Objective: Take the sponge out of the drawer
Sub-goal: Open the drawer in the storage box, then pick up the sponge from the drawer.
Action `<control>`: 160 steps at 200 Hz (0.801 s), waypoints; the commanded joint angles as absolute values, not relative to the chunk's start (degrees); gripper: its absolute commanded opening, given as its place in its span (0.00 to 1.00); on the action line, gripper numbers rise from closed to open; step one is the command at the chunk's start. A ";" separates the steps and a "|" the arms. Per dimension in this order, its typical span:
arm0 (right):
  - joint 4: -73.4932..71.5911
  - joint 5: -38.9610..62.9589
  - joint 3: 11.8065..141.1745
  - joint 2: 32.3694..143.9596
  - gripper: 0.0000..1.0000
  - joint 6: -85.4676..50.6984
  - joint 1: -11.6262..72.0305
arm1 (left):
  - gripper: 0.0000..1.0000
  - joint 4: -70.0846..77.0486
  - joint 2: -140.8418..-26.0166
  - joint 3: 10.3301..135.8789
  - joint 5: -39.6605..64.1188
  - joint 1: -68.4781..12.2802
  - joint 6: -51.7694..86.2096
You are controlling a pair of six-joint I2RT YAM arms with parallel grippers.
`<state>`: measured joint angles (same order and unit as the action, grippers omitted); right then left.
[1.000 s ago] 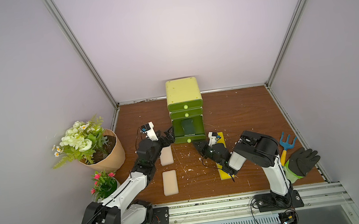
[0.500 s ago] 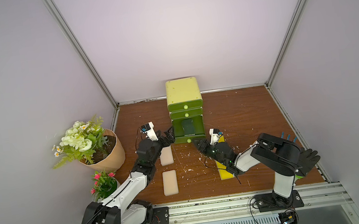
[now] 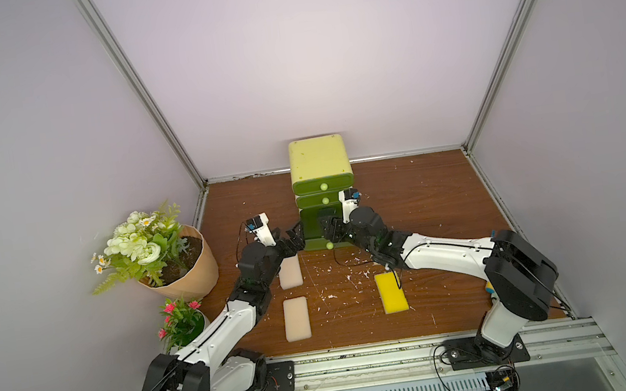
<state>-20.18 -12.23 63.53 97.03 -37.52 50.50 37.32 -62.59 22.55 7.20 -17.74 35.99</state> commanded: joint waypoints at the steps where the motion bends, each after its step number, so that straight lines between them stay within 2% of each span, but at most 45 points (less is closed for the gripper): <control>1: -6.91 -11.47 69.47 100.88 0.64 -30.23 48.87 | 1.00 37.26 -61.44 22.59 6.68 -16.99 34.77; 84: -1.54 -6.00 76.90 109.75 0.63 -29.43 43.71 | 1.00 37.52 -62.31 22.77 6.71 -16.96 34.55; 160: -4.12 0.18 77.86 112.96 0.41 -30.70 40.70 | 1.00 37.80 -62.84 22.89 6.86 -16.96 34.75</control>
